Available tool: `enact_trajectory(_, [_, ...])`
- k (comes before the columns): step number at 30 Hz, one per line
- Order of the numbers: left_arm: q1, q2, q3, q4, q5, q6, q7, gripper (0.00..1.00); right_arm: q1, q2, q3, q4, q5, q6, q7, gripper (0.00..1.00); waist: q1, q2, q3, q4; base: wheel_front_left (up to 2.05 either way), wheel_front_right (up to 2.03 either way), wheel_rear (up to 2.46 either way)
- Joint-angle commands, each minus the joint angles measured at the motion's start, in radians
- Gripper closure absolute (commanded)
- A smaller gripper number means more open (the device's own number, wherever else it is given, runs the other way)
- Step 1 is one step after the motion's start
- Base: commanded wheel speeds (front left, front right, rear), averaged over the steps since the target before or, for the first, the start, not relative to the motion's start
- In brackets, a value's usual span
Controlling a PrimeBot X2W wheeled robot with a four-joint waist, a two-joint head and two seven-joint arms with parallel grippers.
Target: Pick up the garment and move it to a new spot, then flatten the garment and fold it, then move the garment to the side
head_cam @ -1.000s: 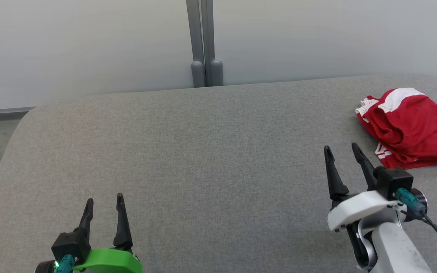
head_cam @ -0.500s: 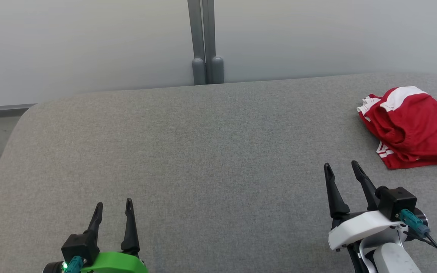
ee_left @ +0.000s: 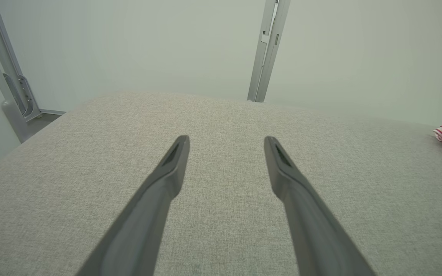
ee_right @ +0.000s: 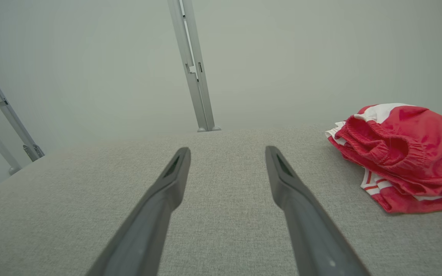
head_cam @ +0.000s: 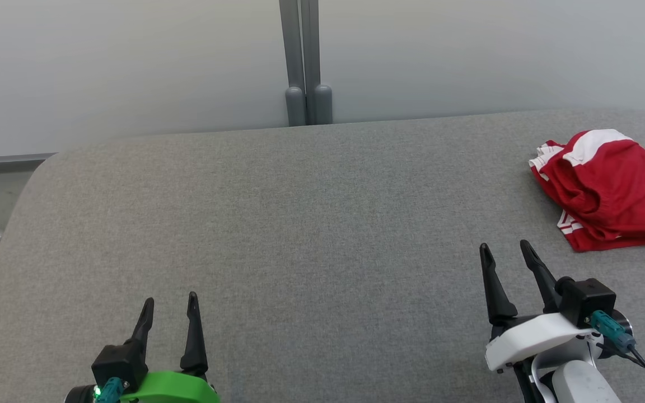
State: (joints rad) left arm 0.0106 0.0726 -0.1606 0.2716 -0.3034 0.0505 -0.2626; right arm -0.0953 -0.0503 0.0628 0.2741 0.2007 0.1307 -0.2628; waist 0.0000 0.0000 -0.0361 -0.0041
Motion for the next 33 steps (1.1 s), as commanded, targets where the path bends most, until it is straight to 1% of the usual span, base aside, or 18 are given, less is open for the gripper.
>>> enact_trajectory(1, [-0.009,-0.002,0.001,0.002,-0.003,-0.005,-0.002,0.0,0.007,-0.001,-0.002,0.003,0.005,0.0,-0.002,0.0,0.0,0.0,0.0,0.0,0.0,0.0,0.0])
enact_trajectory(3, [-0.014,-0.001,0.001,-0.021,0.001,-0.013,-0.003,0.0,0.006,-0.001,-0.002,0.004,0.006,0.0,-0.002,0.0,0.0,0.0,0.0,0.001,0.0,0.0,0.0])
enact_trajectory(4, [0.0,0.0,0.0,-0.019,-0.003,-0.012,0.0,1.0,0.0,0.0,-0.001,0.001,0.001,0.0,0.0,1.0,0.0,0.0,0.0,0.001,0.0,0.0,0.0])
enact_trajectory(7, [0.013,-0.001,-0.003,0.009,-0.004,-0.011,0.006,1.0,0.017,0.002,0.001,0.028,0.001,0.0,0.002,1.0,0.0,0.0,0.0,0.001,0.0,0.0,0.0])
enact_trajectory(8, [0.01,-0.002,0.002,0.01,-0.019,-0.013,0.011,1.0,0.015,0.002,-0.002,0.029,0.017,0.0,0.006,1.0,0.0,0.0,0.0,0.001,0.0,0.0,0.0])
enact_trajectory(15, [-0.005,-0.004,0.03,0.007,-0.145,-0.03,0.049,1.0,0.011,0.002,-0.02,0.023,0.154,0.0,0.043,1.0,0.0,0.0,0.002,0.001,0.0,0.0,0.0])
enact_trajectory(16, [-0.008,-0.004,0.037,0.006,-0.178,-0.034,0.058,1.0,0.011,0.002,-0.024,0.021,0.19,0.0,0.053,1.0,0.0,0.0,0.003,0.001,0.0,0.0,0.0])
enact_trajectory(31, [-0.032,-0.008,0.084,-0.003,-0.404,-0.064,0.121,1.0,0.004,0.001,-0.055,0.008,0.434,0.0,0.117,1.0,0.0,0.0,0.008,0.001,0.0,0.0,0.0])
enact_trajectory(33, [-0.037,-0.008,0.093,-0.004,-0.447,-0.07,0.132,1.0,0.003,0.001,-0.061,0.006,0.48,0.0,0.129,1.0,0.0,0.0,0.009,0.002,0.0,0.0,0.0])
